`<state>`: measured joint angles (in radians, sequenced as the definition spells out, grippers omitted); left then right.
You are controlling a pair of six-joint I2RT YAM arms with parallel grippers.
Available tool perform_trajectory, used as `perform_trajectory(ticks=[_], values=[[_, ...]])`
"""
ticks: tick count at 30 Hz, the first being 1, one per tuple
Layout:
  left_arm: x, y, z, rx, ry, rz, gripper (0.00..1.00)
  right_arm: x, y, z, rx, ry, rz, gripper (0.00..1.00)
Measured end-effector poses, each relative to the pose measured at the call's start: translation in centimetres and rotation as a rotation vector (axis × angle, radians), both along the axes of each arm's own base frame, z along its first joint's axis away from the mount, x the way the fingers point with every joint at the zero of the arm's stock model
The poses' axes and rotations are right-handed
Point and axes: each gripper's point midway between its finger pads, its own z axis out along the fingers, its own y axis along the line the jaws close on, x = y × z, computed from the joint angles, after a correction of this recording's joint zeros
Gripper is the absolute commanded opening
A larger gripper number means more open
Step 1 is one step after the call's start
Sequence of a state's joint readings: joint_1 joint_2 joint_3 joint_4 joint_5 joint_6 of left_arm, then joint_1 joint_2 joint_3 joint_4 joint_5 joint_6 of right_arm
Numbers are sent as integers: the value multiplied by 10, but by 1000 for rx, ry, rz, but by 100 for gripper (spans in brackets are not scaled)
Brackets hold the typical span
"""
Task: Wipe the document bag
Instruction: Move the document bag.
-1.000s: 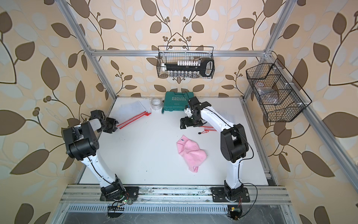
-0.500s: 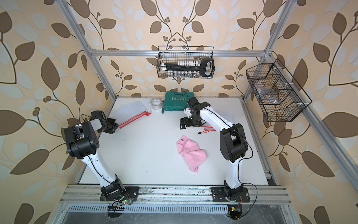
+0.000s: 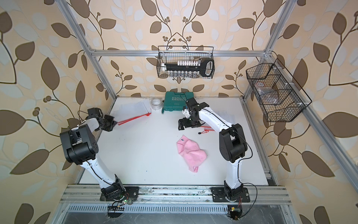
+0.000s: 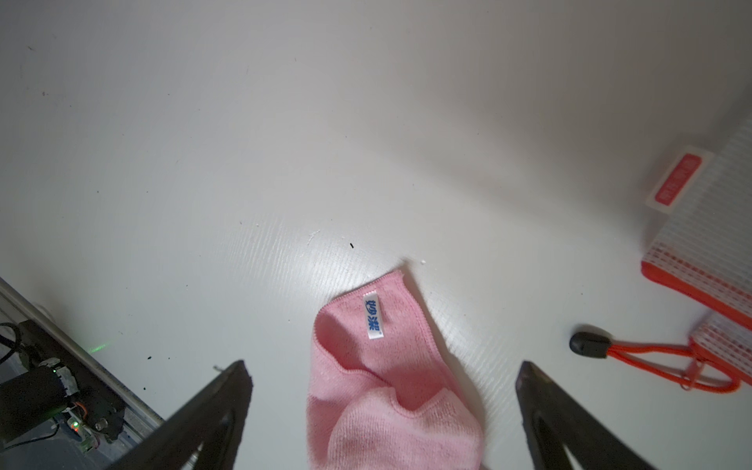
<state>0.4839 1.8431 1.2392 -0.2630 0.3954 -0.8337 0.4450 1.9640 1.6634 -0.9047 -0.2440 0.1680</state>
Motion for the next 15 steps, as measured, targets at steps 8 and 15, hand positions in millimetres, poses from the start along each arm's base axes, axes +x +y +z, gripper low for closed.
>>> perform_trajectory(ticks=[8, 15], values=[[-11, -12, 14, -3, -20, -41, 0, -5, 8, -1, -1, 2, 21, 98], [-50, -47, -16, -62, 55, -88, 0, -10, 11, -4, -5, 9, 32, 98]])
